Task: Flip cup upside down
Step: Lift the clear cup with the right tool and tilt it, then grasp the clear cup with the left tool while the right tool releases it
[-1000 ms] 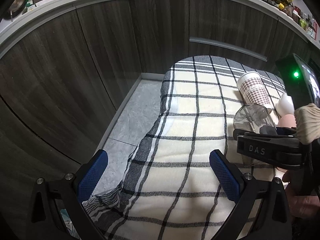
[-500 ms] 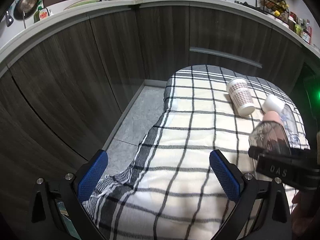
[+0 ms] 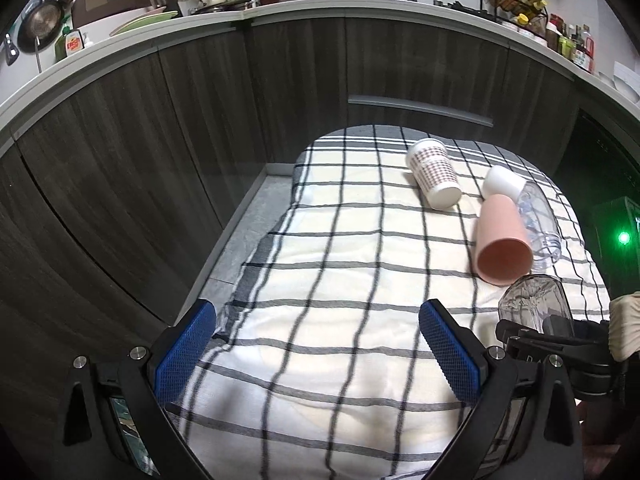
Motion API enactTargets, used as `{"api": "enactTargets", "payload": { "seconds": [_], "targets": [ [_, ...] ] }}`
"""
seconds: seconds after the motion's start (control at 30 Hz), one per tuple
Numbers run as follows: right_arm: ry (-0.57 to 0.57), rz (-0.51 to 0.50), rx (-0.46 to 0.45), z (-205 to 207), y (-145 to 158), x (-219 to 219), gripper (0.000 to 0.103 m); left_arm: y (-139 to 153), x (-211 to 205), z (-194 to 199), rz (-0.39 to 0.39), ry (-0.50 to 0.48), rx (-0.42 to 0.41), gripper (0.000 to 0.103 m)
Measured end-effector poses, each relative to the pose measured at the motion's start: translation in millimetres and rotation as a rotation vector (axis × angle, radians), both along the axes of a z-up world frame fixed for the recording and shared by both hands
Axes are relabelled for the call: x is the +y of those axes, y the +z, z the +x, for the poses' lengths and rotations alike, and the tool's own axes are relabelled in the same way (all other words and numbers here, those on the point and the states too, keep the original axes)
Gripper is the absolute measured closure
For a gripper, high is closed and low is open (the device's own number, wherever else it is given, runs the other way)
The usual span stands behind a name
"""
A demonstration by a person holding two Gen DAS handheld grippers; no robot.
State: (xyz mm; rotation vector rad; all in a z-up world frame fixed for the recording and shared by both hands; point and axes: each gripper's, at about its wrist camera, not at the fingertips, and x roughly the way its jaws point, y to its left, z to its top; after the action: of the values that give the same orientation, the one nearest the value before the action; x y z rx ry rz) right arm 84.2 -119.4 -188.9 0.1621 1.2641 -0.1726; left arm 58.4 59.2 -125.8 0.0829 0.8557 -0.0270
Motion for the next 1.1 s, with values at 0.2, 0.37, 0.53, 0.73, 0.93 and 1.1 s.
{"api": "enactTargets", "payload": {
  "seconds": [0.2, 0.37, 0.53, 0.73, 0.93, 1.1],
  "targets": [
    [-0.021, -0.002, 0.021, -4, -17, -14, 0.036, -11, -13, 0, 0.014, -0.017, 0.014, 0.000],
    [-0.021, 0.004, 0.047, -4, -33, -12, 0.036, -21, -16, 1, 0.036, -0.017, 0.036, 0.000],
    [-0.007, -0.016, 0.048, -3, -33, -10, 0.036, -22, -18, 2, 0.050, -0.019, 0.043, 0.000],
    [-0.018, -0.012, 0.010, -4, -20, -12, 0.014, -13, -21, -1, 0.048, -0.018, 0.042, 0.000],
    [-0.039, 0.025, -0.040, -17, 7, -28, 0.014, 0, -38, -6, 0.039, -0.036, 0.046, 0.000],
    [-0.084, -0.011, -0.125, -41, 42, -61, 0.013, 5, -70, -3, 0.010, -0.094, 0.080, 0.000]
  ]
}}
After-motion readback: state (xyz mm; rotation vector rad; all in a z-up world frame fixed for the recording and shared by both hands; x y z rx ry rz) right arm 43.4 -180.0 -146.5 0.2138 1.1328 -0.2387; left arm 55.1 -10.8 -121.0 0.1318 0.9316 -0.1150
